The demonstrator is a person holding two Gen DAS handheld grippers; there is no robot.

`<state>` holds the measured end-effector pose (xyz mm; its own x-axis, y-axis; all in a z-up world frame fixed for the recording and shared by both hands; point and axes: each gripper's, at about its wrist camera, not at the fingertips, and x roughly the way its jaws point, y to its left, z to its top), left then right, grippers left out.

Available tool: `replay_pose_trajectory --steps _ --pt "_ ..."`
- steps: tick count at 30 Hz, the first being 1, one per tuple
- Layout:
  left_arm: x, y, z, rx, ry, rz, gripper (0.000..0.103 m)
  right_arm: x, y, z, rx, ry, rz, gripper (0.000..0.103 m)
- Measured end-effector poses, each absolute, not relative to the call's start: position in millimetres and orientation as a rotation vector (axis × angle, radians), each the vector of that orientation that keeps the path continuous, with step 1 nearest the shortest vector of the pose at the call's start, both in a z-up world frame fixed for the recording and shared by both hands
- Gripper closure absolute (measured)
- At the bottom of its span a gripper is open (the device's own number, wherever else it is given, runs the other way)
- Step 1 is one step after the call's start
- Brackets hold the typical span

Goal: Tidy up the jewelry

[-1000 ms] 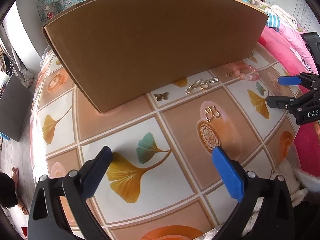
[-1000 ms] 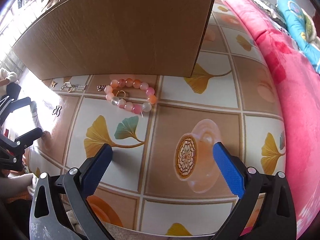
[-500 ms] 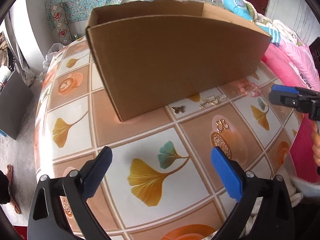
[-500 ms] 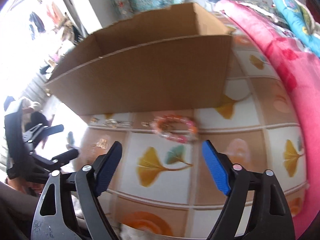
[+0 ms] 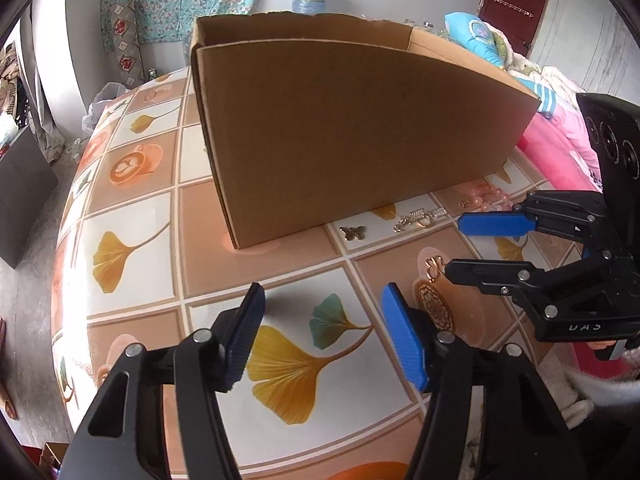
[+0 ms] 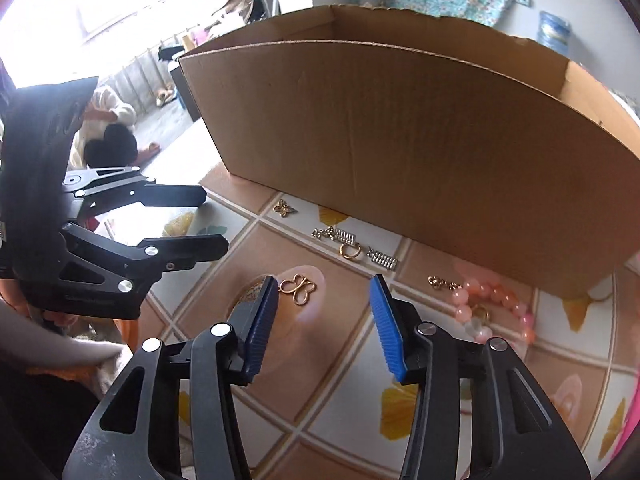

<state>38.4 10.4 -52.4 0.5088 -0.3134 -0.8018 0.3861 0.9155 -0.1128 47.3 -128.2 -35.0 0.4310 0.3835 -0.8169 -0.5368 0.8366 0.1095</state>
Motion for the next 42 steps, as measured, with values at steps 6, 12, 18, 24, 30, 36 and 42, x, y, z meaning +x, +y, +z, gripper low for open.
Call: replay_pose_trajectory --steps 6,12,18,24,30,36,42 --pt "39 13 -53 0.058 0.948 -0.422 0.054 43 -116 -40 -0.188 0.973 0.57 0.062" --pt "39 11 -53 0.07 0.947 -0.438 0.059 34 -110 -37 -0.278 0.94 0.543 0.071" --pt "40 10 -54 0.066 0.945 -0.439 0.059 28 -110 -36 -0.321 0.937 0.548 0.078" --pt "40 11 -54 0.064 0.943 -0.44 0.059 32 -112 -35 -0.273 0.96 0.567 0.085" --pt "37 14 -53 0.059 0.938 -0.439 0.059 34 -125 -31 -0.205 0.975 0.575 0.085" --pt "34 11 -49 0.069 0.909 -0.45 0.059 32 -131 -23 -0.182 0.95 0.553 0.085" --pt "44 -5 -47 0.109 0.866 -0.457 0.068 28 -144 -20 -0.152 0.937 0.524 0.085"
